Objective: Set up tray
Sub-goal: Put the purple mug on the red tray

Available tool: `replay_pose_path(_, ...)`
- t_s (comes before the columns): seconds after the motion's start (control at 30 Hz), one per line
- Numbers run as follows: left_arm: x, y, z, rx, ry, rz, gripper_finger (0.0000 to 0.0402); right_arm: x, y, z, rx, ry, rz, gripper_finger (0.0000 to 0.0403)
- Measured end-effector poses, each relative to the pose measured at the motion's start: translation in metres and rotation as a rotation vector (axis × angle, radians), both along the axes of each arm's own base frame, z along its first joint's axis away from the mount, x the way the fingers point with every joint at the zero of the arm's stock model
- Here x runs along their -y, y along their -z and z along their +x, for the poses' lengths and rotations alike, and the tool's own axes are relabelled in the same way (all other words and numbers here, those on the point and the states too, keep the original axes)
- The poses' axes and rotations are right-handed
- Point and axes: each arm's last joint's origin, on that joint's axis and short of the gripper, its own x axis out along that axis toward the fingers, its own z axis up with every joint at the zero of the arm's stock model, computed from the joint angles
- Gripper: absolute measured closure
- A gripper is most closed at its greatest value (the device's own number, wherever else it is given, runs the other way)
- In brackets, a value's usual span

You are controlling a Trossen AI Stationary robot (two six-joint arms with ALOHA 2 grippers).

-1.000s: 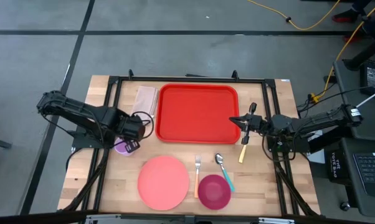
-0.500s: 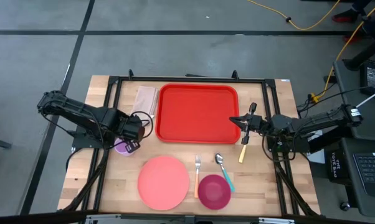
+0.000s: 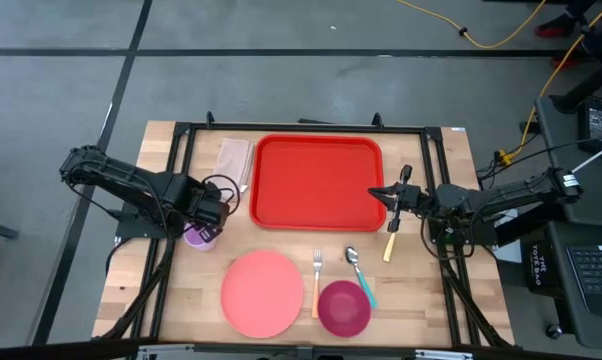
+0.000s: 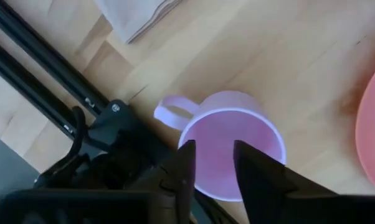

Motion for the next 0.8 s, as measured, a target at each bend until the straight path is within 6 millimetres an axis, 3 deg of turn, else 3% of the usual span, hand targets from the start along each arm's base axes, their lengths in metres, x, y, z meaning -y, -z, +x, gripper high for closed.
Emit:
replay_pose_path(0.3,0.001,0.000,0.000,0.004,-0.021,0.000,0.0249,0.000,0.000,0.000,-0.001,0.000,0.001,0.0375)
replay_pose_path(0.8,0.018,0.000,-0.005,0.020,-0.012,0.014,0.0245,0.000,0.004,0.000,-0.036,0.000,-0.005,0.0375)
